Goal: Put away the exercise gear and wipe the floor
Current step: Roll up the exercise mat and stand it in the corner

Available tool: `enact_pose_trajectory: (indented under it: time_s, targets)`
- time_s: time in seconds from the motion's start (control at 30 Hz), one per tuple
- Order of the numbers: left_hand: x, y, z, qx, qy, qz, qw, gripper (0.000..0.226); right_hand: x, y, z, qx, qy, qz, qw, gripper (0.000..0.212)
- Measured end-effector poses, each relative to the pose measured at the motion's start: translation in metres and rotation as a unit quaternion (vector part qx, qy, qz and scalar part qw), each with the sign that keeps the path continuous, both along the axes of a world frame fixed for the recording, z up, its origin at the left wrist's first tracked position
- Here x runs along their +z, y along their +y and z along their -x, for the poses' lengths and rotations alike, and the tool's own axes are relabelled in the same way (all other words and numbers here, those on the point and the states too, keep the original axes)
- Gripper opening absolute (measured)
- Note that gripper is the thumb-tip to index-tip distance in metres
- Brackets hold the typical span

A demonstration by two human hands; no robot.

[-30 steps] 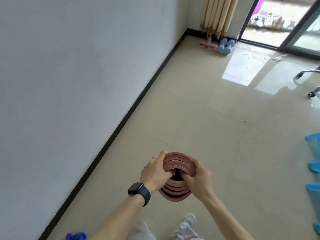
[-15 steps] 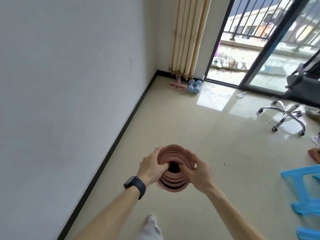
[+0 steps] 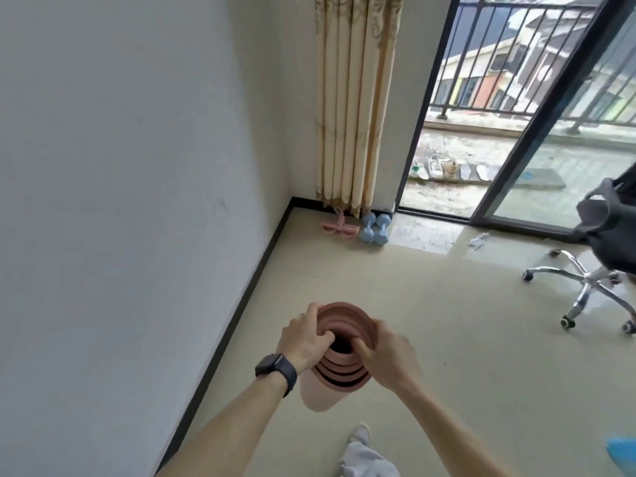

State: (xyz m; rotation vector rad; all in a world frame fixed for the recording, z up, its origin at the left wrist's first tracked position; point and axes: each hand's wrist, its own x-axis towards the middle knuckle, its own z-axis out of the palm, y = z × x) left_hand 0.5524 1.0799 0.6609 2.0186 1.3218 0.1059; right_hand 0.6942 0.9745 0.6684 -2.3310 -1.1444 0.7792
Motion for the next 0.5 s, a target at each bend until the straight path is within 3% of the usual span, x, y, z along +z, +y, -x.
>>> enact_pose_trajectory:
  time_s: [0.23,0.5]
  targets:
    - [0.01,0.148,-0.074,0.057,0.002,0.026,0.998,0.058,0.014,0.165,-0.092,0.097,-0.014,0.041,0.994,0.043]
    - [-0.007,0.334,-0.148,0.1,-0.019,0.017,0.995,0.056,0.005,0.368,-0.168,0.116,-0.006,0.066,0.991,0.03]
